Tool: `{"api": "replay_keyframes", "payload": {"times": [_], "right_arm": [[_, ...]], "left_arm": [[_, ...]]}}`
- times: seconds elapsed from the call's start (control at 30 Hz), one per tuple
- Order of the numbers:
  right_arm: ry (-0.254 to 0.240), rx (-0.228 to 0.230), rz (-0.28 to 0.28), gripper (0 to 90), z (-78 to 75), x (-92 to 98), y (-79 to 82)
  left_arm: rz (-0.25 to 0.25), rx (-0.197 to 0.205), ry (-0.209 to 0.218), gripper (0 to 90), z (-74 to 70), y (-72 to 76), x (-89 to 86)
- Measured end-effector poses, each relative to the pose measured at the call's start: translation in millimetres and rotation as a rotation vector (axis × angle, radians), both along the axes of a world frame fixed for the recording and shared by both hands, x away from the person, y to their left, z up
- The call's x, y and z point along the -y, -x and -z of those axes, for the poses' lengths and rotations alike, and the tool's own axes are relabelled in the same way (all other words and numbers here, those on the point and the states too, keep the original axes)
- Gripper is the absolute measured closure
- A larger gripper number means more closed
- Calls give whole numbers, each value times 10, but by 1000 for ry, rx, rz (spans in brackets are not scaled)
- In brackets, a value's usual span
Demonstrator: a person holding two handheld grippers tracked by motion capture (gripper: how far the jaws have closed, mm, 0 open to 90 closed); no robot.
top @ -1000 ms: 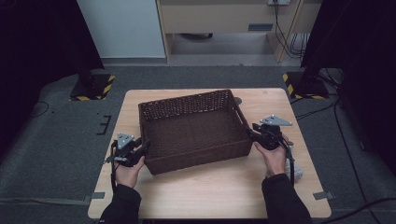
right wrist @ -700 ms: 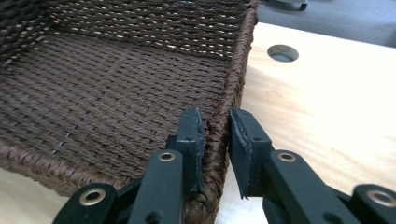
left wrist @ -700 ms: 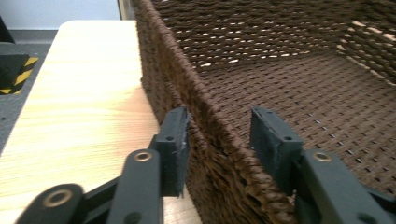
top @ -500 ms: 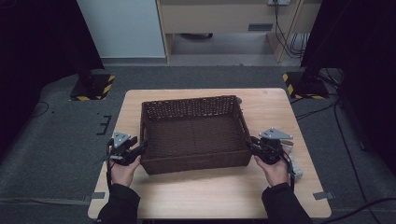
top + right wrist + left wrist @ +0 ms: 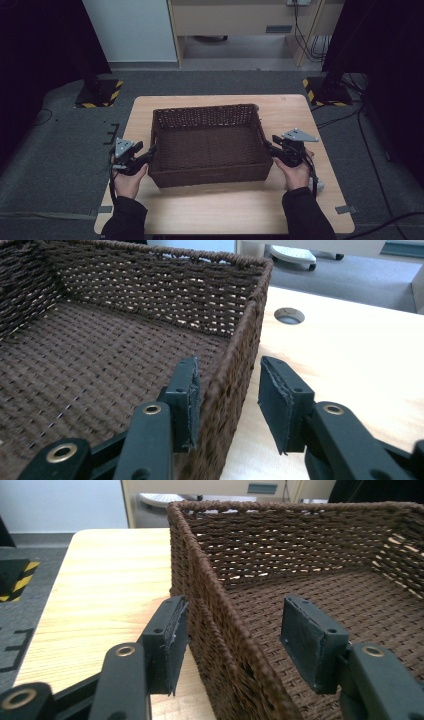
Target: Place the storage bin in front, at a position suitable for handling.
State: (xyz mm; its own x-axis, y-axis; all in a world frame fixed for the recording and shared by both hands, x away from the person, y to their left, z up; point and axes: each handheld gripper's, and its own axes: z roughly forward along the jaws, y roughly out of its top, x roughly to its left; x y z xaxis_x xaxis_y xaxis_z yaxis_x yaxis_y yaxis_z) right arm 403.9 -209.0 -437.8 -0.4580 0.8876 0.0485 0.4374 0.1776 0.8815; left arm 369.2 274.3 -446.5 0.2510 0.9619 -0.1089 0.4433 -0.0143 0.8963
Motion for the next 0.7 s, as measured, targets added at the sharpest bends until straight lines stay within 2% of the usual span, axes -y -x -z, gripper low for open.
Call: {"api": "replay_keyframes", "payload": {"times": [0.1,0.17,0.23,0.37,0.43,0.7], "right_arm": [[6,-22,-3,597,46,-11,-86],[-7,-23,-5,606,70,-19,-117],[-13,-25,-14,636,83,-28,-133],[13,-38,-35,714,102,-80,-134],[27,-37,-33,728,96,-105,-109],[20,-45,-42,749,63,-75,105]], "left_arm": [[-4,-27,-11,456,52,-89,12],[-3,-46,-15,488,91,-148,14],[4,-50,3,511,113,-193,21],[34,-58,17,599,108,-221,23],[47,-57,17,648,107,-217,26],[82,-66,25,663,98,-192,-3]]}}
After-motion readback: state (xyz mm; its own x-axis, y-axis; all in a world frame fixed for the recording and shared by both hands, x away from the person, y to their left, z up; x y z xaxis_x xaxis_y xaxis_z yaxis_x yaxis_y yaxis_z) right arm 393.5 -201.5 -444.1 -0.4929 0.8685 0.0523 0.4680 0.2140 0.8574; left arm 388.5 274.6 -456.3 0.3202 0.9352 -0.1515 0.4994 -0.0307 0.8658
